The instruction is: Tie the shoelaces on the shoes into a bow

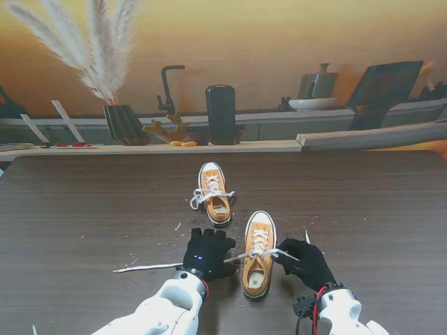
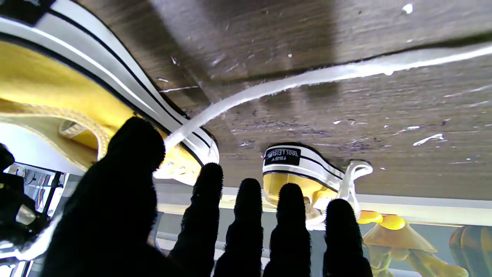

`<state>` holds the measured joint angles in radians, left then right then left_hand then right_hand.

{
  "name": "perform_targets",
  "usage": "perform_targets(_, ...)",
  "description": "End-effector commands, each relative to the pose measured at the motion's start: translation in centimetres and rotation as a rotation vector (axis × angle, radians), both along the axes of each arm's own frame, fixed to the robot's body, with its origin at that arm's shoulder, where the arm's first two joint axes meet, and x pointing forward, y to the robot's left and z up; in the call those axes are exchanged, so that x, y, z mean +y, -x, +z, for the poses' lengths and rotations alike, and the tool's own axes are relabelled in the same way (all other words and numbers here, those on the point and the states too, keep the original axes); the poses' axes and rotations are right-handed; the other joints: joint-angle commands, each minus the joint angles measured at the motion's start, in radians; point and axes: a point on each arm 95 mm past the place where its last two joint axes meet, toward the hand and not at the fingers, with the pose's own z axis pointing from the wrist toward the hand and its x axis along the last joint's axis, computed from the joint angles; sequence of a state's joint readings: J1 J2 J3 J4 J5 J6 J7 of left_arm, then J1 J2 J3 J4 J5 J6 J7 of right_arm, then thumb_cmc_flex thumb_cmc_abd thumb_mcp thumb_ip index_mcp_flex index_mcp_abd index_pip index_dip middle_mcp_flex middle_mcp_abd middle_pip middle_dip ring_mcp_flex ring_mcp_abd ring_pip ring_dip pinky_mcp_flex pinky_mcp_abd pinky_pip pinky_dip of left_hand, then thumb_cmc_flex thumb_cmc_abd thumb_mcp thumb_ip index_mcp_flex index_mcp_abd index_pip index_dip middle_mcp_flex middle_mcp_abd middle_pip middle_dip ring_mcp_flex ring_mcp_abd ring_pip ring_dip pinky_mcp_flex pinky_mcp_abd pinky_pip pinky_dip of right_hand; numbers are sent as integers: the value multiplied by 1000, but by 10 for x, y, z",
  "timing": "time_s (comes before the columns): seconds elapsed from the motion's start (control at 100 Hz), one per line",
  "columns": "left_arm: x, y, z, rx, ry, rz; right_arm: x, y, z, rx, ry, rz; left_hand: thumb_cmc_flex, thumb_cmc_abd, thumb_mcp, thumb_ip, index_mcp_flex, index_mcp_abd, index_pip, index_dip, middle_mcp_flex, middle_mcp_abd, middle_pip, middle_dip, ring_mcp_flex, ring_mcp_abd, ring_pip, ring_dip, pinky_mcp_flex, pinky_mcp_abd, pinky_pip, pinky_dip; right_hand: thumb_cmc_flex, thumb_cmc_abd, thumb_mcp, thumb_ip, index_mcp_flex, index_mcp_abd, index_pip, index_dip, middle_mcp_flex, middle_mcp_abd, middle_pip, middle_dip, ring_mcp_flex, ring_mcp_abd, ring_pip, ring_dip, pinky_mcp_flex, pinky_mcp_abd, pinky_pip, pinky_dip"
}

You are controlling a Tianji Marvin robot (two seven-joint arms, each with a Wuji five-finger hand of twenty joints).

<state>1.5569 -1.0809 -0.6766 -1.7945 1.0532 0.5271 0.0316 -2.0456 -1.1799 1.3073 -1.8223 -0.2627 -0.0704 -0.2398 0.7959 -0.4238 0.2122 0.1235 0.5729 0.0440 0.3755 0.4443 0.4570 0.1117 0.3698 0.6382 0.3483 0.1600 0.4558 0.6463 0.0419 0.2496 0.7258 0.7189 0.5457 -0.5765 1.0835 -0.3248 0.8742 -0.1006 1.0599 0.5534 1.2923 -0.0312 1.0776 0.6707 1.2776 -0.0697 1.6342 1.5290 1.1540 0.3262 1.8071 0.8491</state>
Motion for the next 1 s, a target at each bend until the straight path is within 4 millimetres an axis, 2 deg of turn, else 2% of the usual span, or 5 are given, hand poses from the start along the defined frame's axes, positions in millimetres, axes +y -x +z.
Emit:
perform_targets(0.0,-2,-2,-1,11,-6,-1,1,2,0,15,-2,18,31,-22,37,1,17,42,22,26,-5,18,16,28,-25,-5,26,38,-3,-43,26,6,18,31,-28,35,16,-60,9,5,-16,98,-12,14,29,-166,26,41,29,-12,249,-8)
perform_targets(0.36,-10,-14,-21,11,-31,10,-1,3,0,19,-8,18,38,27,53,-20,29,36,65,43,17,27,36,35,-7,-7,53,41,13,-42,75,3,21,34,-32,36,15,-62,10,10,-20,100,-14,14,28,-158,21,41,28,-5,242,-10)
perform_targets(0.49,-13,-19,-28,11,-31,8,-1,4,0,21,-14,17,57,50,57,-28,35,26,85,50,27,7,49,40,0,-9,65,44,16,-45,94,4,24,34,-32,37,14,-59,9,11,-20,101,-14,14,28,-155,19,41,27,-4,240,-10)
perform_targets(0.66,-16,-24,-37,4,-24,2,-2,5,1,20,-19,17,101,72,38,-63,32,-17,144,96,53,0,73,49,18,-15,87,47,24,-52,137,1,26,34,-34,37,15,-57,9,12,-21,103,-14,14,27,-151,17,41,27,0,237,-11)
perform_targets(0.99,-18,-26,-50,17,-2,-26,-2,7,2,23,-22,31,203,178,-83,-65,62,-106,225,82,92,-8,94,57,29,-18,109,50,21,-67,193,-3,30,35,-36,38,17,-54,9,15,-23,106,-14,15,26,-140,11,41,26,7,228,-13)
